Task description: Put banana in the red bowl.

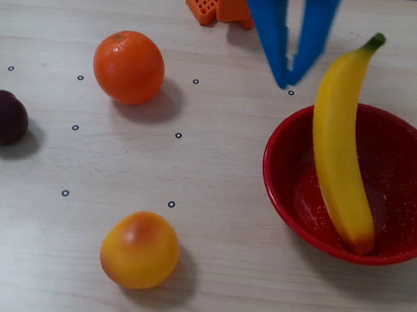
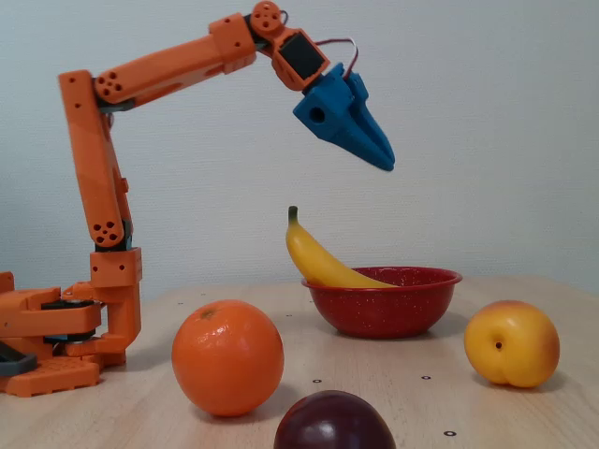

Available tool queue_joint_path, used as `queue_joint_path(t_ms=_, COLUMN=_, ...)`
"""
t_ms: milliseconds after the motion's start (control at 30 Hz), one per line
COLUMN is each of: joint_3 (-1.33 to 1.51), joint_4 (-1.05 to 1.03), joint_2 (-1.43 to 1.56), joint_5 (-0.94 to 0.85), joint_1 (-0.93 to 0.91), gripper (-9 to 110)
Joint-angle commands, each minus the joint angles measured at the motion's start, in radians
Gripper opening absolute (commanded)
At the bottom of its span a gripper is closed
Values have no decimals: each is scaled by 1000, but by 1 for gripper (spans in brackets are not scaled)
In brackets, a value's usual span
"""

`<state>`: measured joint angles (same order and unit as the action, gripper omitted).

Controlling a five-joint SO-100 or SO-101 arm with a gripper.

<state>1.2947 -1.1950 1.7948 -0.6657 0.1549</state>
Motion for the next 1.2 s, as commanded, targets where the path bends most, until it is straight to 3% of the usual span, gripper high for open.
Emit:
queue_joint_path(t_ms=0, joint_3=37, joint_4=80, joint_2=161, joint_5=54, joint_1=-37, gripper=0)
queue_joint_path(t_ms=433, joint_3=629, joint_4=123, joint_2=626, joint_5=233, joint_1=-118, gripper=0)
queue_joint_path(t_ms=767, joint_3=1005, joint_4=81, joint_2=894, joint_5=468, joint_1=-137, gripper=0)
queue_joint_path(t_ms=1167, joint_3=1428, joint_4=44, joint_2=1252, joint_5=460, joint_1=-146, gripper=0)
